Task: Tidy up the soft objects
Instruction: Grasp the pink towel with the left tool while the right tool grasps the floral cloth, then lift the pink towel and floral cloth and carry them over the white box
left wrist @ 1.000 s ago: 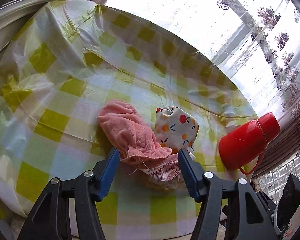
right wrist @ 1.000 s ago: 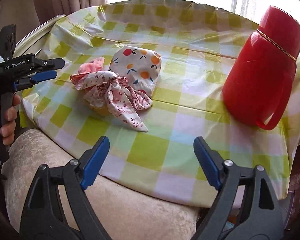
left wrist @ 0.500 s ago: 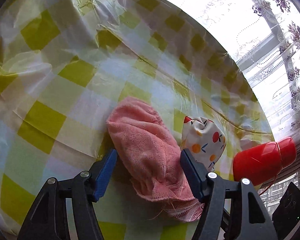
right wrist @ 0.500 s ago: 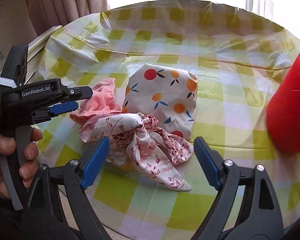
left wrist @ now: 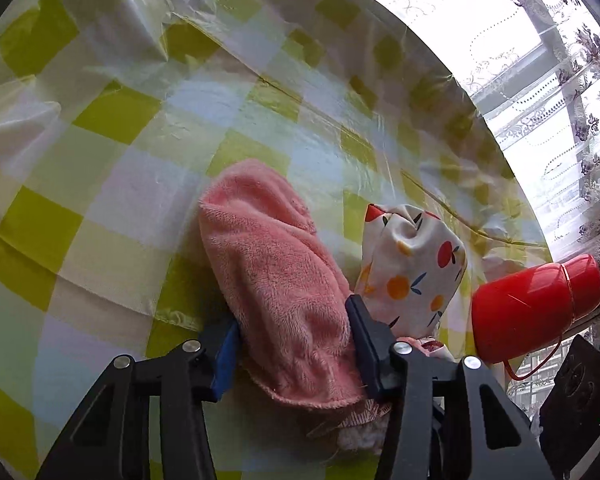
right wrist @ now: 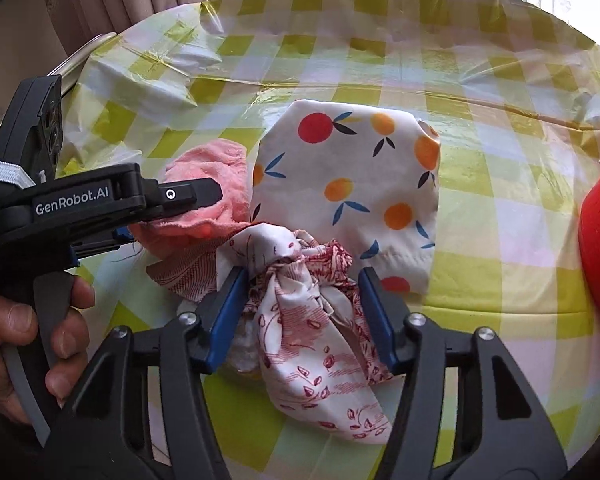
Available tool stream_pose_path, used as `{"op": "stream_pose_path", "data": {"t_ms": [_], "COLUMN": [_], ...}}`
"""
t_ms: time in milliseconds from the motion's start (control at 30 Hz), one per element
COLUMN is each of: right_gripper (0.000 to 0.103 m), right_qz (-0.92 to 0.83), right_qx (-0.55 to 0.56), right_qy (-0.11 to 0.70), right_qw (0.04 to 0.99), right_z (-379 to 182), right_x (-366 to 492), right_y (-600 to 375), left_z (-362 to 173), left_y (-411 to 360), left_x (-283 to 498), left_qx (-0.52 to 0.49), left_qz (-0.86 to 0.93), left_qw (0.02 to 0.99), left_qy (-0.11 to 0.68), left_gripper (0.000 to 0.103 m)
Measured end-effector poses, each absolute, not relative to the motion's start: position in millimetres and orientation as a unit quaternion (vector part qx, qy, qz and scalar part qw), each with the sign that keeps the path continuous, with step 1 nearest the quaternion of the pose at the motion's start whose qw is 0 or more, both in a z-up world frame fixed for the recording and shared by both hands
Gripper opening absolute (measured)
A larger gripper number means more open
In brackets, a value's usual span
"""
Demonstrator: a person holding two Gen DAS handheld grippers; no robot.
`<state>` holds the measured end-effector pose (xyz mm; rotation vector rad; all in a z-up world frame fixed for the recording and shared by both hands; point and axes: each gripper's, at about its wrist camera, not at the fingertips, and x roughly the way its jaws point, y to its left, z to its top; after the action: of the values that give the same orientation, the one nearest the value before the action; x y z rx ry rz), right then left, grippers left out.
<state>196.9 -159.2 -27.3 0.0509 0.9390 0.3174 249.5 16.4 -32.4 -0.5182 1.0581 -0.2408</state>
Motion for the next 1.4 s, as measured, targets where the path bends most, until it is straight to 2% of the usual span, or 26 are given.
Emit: {"op": "stream_pose_path", "data": {"t_ms": [100, 200, 400, 867, 1400], "right_gripper": [0.042, 0.036, 0.032, 0.032, 0.032], "right_qz": [0.157, 0.156, 0.147, 0.108, 0.058], "right_qx": [0.029, 0.023, 0.028, 0.059, 0.084], "right_qy": [0.449, 0.441, 0.417, 0.404, 0.396], "right_qw": [0.879, 0.884, 0.896, 0.906, 0.912], "right_z": [-26.6, -22.5, -6.3, 11.4, 25.8], "right_x": [195.8, 191.2, 175.3, 129.1, 49.1], "right_y": [-160.2, -159.9, -172.1, -219.7, -286.9], "left_z": [-30.3, -25.5, -16.8, 28.6, 60.2], "left_y": [19.5, 25.0, 33.9, 51.3, -45.8], "left_x": [247.5, 242.9, 229.6, 181.3, 117.5], "left_qx": [-0.244, -0.248, -0.253, -0.25, -0.195], "left_qz": [-0.111, -0.109, -0.095, -0.077, -0.186], "left_qw": [0.828, 0.832, 0.843, 0.88, 0.874], "left_qy": [0.493, 0.484, 0.465, 0.397, 0.404], "left_gripper": [0.029, 0.025, 0.022, 0.021, 0.021]}}
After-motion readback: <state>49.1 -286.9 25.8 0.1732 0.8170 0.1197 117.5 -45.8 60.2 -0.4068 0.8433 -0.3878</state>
